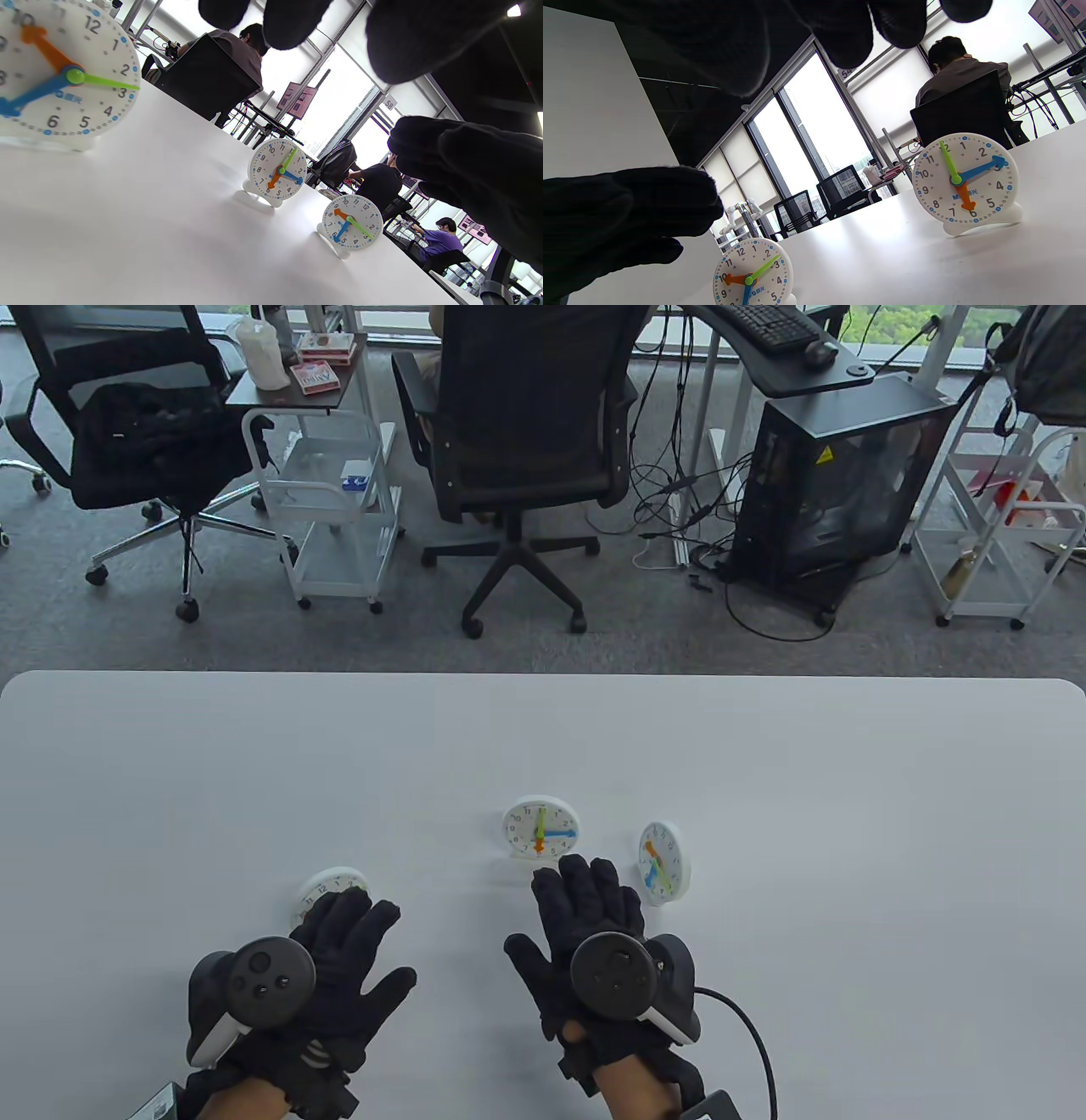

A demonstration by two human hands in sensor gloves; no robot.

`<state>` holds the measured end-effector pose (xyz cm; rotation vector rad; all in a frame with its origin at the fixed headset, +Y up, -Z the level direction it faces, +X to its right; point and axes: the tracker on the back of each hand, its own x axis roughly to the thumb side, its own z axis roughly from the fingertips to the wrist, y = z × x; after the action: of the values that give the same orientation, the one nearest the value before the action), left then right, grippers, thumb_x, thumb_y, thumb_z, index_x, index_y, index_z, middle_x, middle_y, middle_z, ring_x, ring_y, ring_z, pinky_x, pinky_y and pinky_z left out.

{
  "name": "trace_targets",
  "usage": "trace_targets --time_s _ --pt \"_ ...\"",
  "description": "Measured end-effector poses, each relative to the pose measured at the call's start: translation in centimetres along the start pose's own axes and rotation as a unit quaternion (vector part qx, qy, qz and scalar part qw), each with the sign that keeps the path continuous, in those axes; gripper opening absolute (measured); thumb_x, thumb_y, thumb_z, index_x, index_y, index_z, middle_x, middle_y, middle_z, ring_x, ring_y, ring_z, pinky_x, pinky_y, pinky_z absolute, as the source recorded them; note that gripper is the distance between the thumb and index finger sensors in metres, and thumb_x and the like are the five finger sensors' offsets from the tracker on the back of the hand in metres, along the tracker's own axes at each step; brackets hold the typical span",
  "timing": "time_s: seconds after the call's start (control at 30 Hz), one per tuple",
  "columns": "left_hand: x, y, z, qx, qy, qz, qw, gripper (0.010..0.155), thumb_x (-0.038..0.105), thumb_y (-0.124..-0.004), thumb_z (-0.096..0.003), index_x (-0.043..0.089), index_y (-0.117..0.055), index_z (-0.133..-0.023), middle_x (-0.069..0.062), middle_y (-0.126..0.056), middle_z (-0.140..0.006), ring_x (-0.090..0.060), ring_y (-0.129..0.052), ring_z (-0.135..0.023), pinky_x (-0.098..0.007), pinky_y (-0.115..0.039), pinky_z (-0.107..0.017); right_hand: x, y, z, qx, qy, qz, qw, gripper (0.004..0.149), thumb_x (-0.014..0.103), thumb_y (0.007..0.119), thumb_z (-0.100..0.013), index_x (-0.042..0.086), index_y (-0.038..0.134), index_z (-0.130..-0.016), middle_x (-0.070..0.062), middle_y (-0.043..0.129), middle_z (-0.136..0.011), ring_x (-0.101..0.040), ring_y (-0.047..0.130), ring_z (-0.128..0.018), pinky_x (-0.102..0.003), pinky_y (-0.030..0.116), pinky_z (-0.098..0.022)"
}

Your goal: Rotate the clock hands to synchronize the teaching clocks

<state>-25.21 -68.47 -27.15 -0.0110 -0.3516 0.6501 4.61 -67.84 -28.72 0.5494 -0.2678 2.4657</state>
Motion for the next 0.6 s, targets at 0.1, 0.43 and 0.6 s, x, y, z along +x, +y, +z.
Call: trace_targets --time_s 0.1,0.43,0.6 --pt "-0.4 0.4 0.0 0.014 0.007 0.006 1.0 0.079 0.062 -0.078 -0.0511 0.018 -0.052 -0.111 -0.028 -0.04 -0.119 -0.061 -0.035 -0.103 -0.074 -0.035 -0.063 0.0 0.0 0.0 -0.003 -0.002 -0.002 1.0 0.077 0.048 0.074 -0.053 -0.006 0.057 -0.105 -0.036 0.045 -0.107 -0.068 0.04 -0.092 -0.077 0.036 -0.057" --pt "-3.3 3.1 -0.2 0.069 0.063 0.048 0.994 0.082 0.059 -0.082 -0.0504 0.016 -0.047 -0.111 -0.027 -0.04 -0.119 -0.061 -0.035 -0.104 -0.074 -0.036 -0.063 0.2 -0.1 0.0 -0.013 -0.004 -0.001 1.0 0.077 0.047 0.074 -0.053 -0.006 0.057 -0.105 -0.036 0.045 -0.107 -0.069 0.039 -0.092 -0.077 0.035 -0.056" --pt "-5.2 4.8 -0.3 0.1 0.097 0.067 0.988 0.083 0.056 -0.084 -0.0505 0.016 -0.045 -0.111 -0.027 -0.041 -0.119 -0.061 -0.036 -0.104 -0.074 -0.036 -0.063 0.0 -0.6 0.2 -0.024 -0.002 -0.012 1.0 0.077 0.047 0.074 -0.053 -0.007 0.057 -0.104 -0.036 0.045 -0.106 -0.069 0.039 -0.092 -0.077 0.035 -0.056"
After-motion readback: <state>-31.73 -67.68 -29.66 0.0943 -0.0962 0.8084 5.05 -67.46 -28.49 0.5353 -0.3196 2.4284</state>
